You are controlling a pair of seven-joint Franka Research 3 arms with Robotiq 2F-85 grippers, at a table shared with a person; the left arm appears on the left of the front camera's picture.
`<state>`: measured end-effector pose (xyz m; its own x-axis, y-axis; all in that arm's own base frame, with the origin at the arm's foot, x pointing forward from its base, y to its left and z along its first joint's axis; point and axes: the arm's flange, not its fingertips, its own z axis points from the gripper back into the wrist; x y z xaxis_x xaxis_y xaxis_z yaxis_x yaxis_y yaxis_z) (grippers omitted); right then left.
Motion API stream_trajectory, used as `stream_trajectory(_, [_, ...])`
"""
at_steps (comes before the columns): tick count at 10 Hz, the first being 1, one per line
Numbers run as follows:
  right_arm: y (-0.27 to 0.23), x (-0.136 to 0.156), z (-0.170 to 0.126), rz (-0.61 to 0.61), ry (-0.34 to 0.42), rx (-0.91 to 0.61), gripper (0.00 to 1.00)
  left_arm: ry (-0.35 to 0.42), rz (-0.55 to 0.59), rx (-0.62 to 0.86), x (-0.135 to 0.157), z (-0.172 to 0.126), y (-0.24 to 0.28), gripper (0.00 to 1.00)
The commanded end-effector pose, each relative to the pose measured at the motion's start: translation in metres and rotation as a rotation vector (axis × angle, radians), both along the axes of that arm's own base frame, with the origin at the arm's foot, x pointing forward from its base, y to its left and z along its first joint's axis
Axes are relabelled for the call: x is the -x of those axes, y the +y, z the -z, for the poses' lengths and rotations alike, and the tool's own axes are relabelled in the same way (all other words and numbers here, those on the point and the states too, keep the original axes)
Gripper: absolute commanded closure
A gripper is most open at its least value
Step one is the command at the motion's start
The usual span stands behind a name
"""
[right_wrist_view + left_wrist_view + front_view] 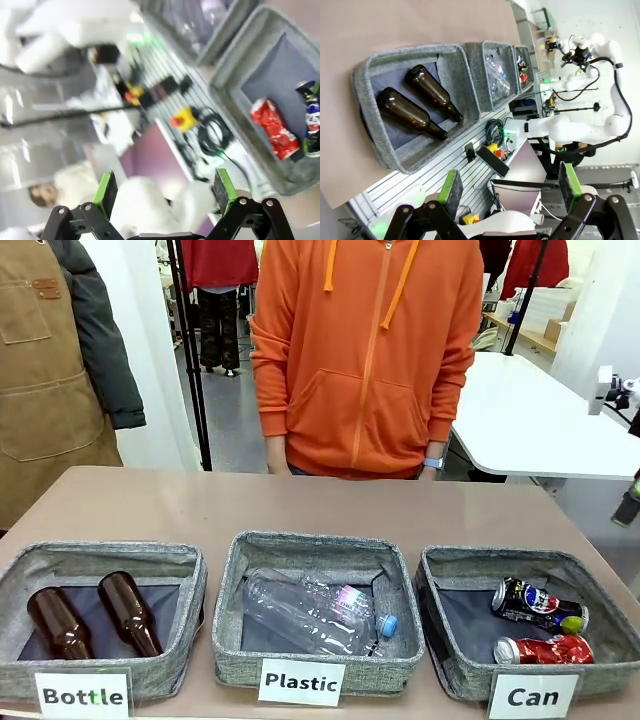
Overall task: Sort the can waste into the basket.
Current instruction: Pick up the can waste from the table and place it in the right Fabric basket.
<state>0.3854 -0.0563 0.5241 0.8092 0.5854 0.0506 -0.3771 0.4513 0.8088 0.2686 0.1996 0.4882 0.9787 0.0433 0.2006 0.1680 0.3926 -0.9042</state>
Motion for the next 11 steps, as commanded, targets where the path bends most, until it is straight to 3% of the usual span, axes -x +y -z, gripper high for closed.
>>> stream_trajectory(1, [0.011, 0.019, -0.006, 1.321, 0.046, -0.545, 0.0, -0.012, 0.011, 0.0, 0.001, 0.0, 0.001, 0.0])
stream_trajectory(3, [-0.004, 0.036, -0.003, 1.578, -0.026, -0.563, 0.0, -0.012, 0.011, 0.0, 0.001, 0.0, 0.001, 0.0])
stream_trajectory(5, [-0.033, 0.041, 0.003, 1.555, 0.033, -0.508, 0.0, -0.012, 0.011, 0.0, 0.001, 0.0, 0.001, 0.0])
stream_trajectory(6, [-0.026, 0.028, -0.004, 0.606, 0.152, -0.187, 0.0, -0.012, 0.011, 0.0, 0.001, 0.0, 0.001, 0.0])
stream_trajectory(11, [-0.026, 0.028, -0.004, 0.606, 0.152, -0.187, 0.0, -0.012, 0.011, 0.0, 0.001, 0.0, 0.001, 0.0])
